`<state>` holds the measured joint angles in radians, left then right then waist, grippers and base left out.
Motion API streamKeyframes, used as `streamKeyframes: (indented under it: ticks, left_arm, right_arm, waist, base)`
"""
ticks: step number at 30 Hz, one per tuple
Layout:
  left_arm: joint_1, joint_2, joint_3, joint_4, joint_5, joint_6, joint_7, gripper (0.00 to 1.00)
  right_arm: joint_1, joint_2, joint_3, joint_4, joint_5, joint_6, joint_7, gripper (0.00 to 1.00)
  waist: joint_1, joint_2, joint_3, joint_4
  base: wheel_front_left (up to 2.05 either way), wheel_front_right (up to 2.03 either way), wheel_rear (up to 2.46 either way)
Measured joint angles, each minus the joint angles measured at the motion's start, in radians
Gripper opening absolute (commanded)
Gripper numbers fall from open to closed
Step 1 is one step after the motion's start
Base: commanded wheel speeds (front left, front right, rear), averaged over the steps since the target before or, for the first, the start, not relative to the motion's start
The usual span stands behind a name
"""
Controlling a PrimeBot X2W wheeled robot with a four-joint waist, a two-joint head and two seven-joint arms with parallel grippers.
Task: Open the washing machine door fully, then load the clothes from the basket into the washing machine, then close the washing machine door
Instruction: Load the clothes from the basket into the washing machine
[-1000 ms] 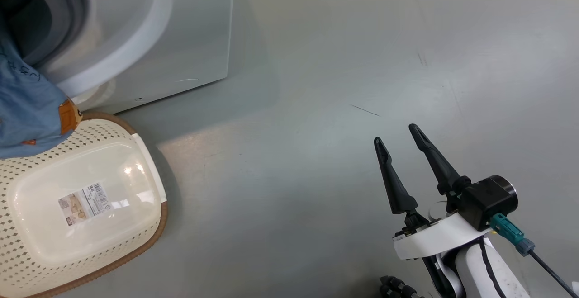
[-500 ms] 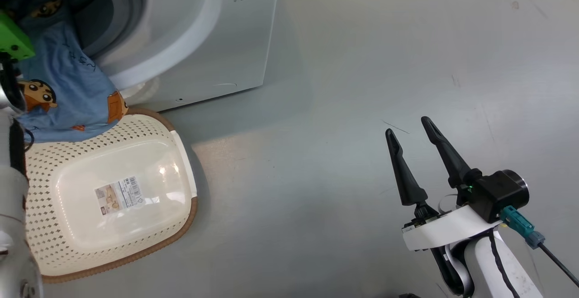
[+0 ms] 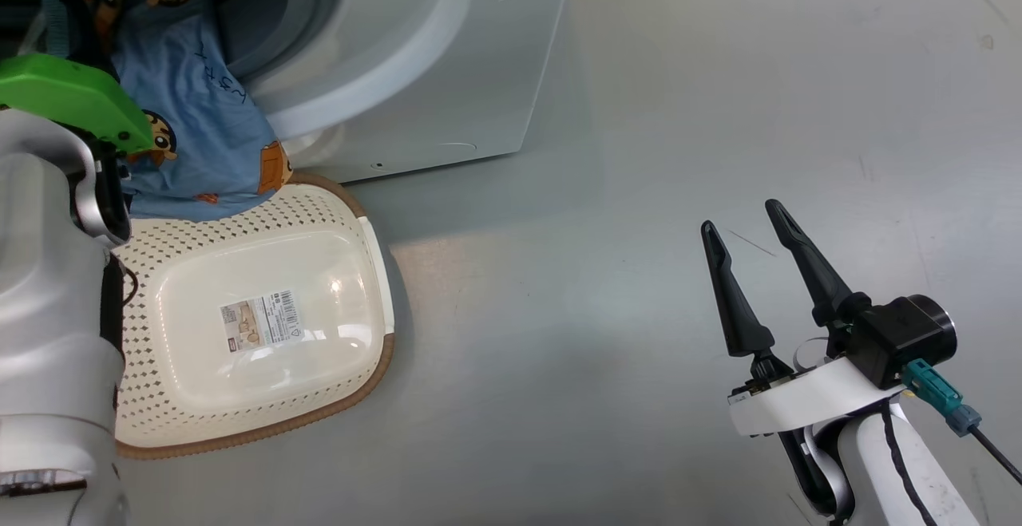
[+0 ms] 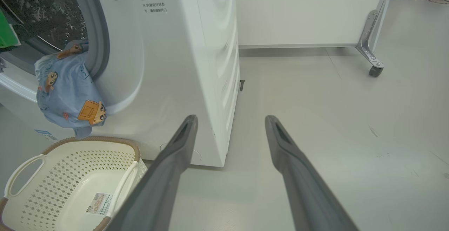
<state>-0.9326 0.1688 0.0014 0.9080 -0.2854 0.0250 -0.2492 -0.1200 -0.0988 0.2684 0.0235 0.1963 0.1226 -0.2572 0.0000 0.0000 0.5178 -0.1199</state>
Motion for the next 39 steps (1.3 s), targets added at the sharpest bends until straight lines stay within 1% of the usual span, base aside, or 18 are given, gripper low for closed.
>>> streamKeyframes:
  ticks: [3,8,17,22,30,32,33,39]
  left_arm:
    - [0.041,-0.008,0.001,-0.020,-0.004,-0.015,0.000,1.00]
    - [0.120,-0.046,0.008,-0.062,-0.018,-0.025,-0.001,1.00]
    - [0.272,-0.061,0.036,-0.212,-0.024,-0.029,-0.003,1.00]
    - [0.356,-0.094,0.024,-0.271,-0.024,-0.033,-0.003,1.00]
    - [0.460,-0.107,0.026,-0.338,-0.036,-0.040,-0.003,1.00]
    - [0.504,-0.121,0.022,-0.374,-0.050,-0.044,-0.003,1.00]
    - [0.516,-0.121,0.017,-0.383,-0.050,-0.050,-0.003,1.00]
    - [0.585,-0.123,0.002,-0.473,-0.063,-0.056,-0.003,1.00]
  right_arm:
    - [0.000,-0.007,-0.006,-0.002,-0.004,0.000,0.000,1.00]
    - [-0.006,-0.025,-0.020,-0.004,-0.007,0.000,0.000,1.00]
    - [-0.015,-0.034,-0.028,-0.012,-0.013,0.000,0.000,1.00]
    - [-0.015,-0.043,-0.036,-0.015,-0.014,0.000,0.000,1.00]
    - [-0.015,-0.054,-0.036,-0.016,-0.021,0.000,0.000,1.00]
    - [-0.015,-0.057,-0.030,-0.016,-0.021,0.000,0.000,1.00]
    - [-0.015,-0.058,-0.030,-0.017,-0.021,0.000,0.000,1.00]
    - [-0.015,-0.060,-0.027,-0.022,-0.021,0.000,0.000,1.00]
  waist:
    - [0.0000,0.0000,0.001,0.016]
    - [0.0000,0.0000,0.002,0.044]
    - [0.0000,0.0000,0.001,0.089]
    - [0.0000,0.0000,0.002,0.113]
    - [0.0000,0.0000,0.002,0.142]
    - [0.0000,0.0000,0.000,0.151]
    - [0.0000,0.0000,-0.001,0.153]
    - [0.0000,0.0000,0.005,0.159]
  base:
    - [0.00,0.00,0.00]
    - [0.00,0.00,0.00]
    - [0.00,0.00,0.00]
    - [0.00,0.00,0.00]
    - [0.00,0.00,0.00]
    - [0.00,0.00,0.00]
    - [0.00,0.00,0.00]
    - [0.00,0.00,0.00]
